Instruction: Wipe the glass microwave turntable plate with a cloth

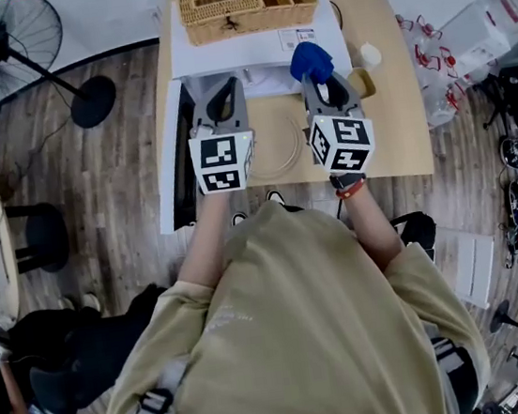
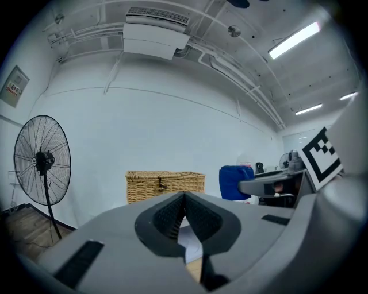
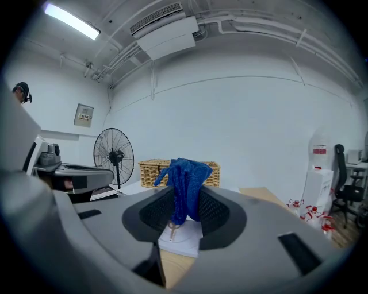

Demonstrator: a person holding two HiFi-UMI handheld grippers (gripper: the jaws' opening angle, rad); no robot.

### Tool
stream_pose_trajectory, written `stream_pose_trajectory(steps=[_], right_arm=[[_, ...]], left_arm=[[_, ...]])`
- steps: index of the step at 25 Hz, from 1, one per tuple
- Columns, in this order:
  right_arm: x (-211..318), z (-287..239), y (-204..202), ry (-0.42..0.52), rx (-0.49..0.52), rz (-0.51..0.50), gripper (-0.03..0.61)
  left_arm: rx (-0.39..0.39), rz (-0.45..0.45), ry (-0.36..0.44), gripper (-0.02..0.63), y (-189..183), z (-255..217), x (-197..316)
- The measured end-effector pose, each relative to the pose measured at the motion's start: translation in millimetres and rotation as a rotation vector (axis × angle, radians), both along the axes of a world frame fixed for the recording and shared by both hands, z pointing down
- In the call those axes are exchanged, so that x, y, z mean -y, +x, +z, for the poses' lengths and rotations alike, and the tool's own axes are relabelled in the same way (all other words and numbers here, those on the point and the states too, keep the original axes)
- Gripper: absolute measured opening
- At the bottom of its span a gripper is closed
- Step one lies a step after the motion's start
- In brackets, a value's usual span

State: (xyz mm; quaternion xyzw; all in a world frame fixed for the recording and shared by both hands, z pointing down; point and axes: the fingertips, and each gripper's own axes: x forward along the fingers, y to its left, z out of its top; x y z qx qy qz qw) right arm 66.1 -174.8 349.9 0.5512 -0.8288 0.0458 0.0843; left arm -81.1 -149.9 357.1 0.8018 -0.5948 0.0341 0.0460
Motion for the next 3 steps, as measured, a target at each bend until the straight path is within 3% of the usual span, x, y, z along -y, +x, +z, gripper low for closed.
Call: stream_pose_trajectory(steps=[3], right_arm=[[-3,7,-12,-0.021,-0.016,-0.023,0.132]], left_arm=[[-0.016,0.011,-0.039,0.02,-6,17,-7]])
